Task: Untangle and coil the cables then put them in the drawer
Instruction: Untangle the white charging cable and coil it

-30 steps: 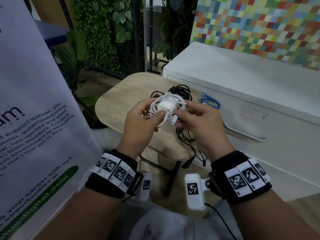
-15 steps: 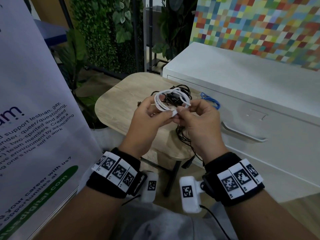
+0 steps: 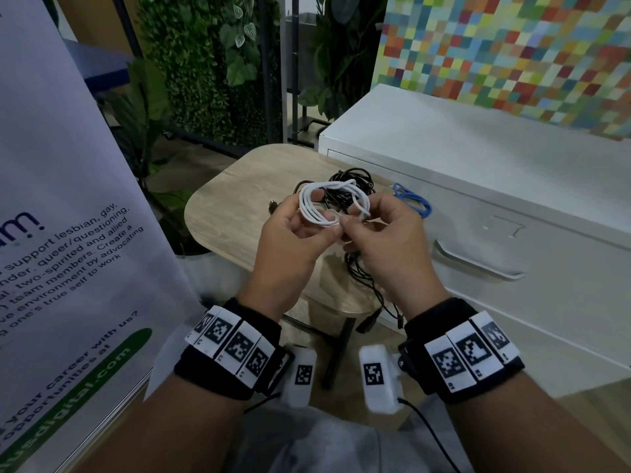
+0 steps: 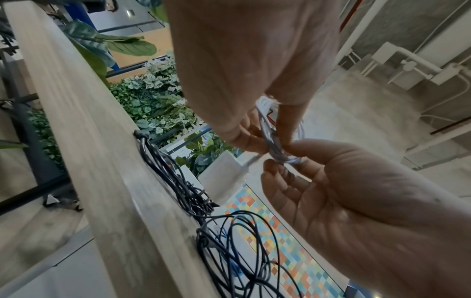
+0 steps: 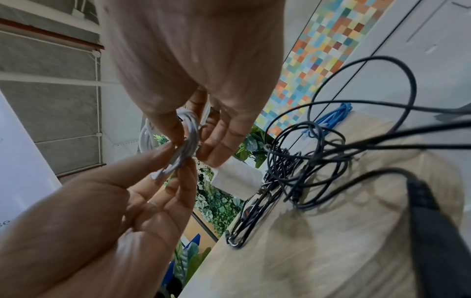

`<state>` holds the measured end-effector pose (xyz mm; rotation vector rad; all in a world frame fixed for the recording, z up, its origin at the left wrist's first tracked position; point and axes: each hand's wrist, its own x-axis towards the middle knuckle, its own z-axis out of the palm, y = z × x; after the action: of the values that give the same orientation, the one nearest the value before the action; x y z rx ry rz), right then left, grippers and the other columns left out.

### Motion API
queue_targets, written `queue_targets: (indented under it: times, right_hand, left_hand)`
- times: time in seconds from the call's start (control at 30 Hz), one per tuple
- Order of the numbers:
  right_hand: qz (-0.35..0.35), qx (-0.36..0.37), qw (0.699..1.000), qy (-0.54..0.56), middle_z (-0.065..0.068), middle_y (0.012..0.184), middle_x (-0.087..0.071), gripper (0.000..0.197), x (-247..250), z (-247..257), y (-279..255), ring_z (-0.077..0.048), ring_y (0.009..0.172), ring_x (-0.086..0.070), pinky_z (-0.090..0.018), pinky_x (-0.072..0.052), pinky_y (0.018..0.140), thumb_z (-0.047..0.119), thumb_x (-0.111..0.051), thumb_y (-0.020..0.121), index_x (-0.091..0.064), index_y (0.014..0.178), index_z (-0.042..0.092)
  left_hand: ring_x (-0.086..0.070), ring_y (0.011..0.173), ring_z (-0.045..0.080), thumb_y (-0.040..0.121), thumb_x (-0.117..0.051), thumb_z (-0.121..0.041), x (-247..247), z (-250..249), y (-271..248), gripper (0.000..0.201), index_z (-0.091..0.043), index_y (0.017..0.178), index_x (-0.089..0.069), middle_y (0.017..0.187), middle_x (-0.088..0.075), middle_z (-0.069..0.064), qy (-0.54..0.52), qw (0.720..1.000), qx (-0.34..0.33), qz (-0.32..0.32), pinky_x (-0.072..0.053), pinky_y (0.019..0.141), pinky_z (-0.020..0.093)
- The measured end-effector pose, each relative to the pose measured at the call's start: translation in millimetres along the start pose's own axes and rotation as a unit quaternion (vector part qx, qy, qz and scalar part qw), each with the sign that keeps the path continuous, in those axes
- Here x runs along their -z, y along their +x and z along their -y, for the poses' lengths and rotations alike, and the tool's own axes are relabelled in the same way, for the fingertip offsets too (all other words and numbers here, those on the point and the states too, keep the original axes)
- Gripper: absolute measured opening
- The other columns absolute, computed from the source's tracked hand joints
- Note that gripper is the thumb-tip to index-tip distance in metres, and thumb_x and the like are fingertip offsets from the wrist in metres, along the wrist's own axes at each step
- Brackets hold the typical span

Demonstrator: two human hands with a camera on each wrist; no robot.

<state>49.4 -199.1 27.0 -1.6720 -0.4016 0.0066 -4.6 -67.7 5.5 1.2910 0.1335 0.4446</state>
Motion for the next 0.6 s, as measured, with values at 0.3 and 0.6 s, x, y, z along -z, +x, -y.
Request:
queue_targets:
  times: [0.3, 0.6]
  right_hand:
    - [0.078, -0.07, 0.993, 0.055, 0.008, 0.109, -0.075, 0.029, 17, 2, 8, -0.01, 0.106, -0.07, -0.037, -0.052, 0.086, 0.026, -0.066, 0.088, -0.07, 0.116, 0.032]
    - [0.185, -0.106, 0.977, 0.012, -0.002, 0.117, -0.074, 0.05, 16, -2, 7, -0.021, 0.1, -0.073, -0.057, -0.056, 0.093, 0.006, -0.074, 0.086, -0.065, 0.13, 0.029]
  left_hand:
    - [-0.07, 0.086, 0.022, 0.093, -0.068, 0.006, 1, -11, 10, 0.045, -0.015, 0.132, -0.063, 0.098, -0.076, 0.013, -0.049, 0.998, 0.026, 0.025, -0.057, 0.078, 0.032]
    - [-0.066, 0.074, 0.017, 0.095, -0.066, 0.001, 1, -15, 18, 0.039, -0.02, 0.128, -0.063, 0.093, -0.075, 0.013, -0.085, 0.996, 0.02, -0.003, -0.059, 0.076, 0.028]
